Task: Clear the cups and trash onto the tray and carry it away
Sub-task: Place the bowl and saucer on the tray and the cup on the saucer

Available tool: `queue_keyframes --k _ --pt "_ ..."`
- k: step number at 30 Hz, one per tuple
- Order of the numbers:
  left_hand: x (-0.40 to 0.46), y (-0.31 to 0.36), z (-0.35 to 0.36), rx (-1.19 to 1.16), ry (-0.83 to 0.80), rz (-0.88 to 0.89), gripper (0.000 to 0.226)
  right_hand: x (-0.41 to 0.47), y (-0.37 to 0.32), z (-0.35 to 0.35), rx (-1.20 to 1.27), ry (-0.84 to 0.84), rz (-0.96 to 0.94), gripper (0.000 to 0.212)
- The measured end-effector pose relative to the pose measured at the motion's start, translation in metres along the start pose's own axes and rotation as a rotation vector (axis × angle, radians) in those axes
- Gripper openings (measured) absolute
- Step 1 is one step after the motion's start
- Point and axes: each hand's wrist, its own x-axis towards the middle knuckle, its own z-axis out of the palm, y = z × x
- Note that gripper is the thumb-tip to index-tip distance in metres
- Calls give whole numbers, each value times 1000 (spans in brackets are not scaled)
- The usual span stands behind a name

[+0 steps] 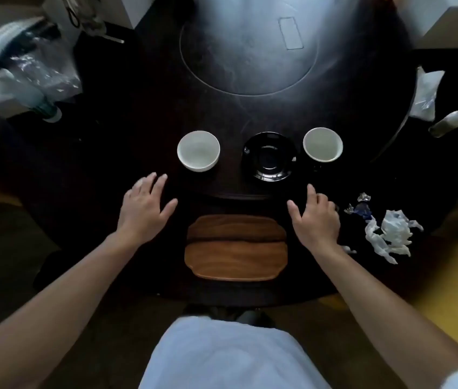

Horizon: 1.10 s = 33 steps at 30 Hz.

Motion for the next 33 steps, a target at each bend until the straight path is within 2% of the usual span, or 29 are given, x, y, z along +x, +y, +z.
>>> queue_keyframes --k 1,4,8,11,14,17,21,23,26,33 --pt "21 -2 0 38 18 -30 72 13 -10 2 3 12 43 75" --pt "73 0 -4 38 -57 -139 77 44 -34 7 20 -19 169 79" --pt "110 1 10 29 -145 -125 78 63 -47 18 59 -57 253 77" --pt "125 2 16 -34 -126 -120 66 70 -56 20 129 -81 290 69" --pt "128 7 21 -149 -28 -148 53 72 -61 19 222 -88 338 65" --pt "128 12 22 -316 -2 -269 47 73 -64 19 345 -81 407 63" --pt "127 19 20 -783 -51 -446 45 80 -68 33 625 -55 537 71" --pt "125 23 20 -937 -68 -491 41 85 -65 43 753 -32 586 72" --pt "121 24 19 -999 -67 -501 41 81 -75 33 936 18 637 61" --pt "98 20 20 -1100 -13 -505 36 74 -75 35 1212 76 692 55"
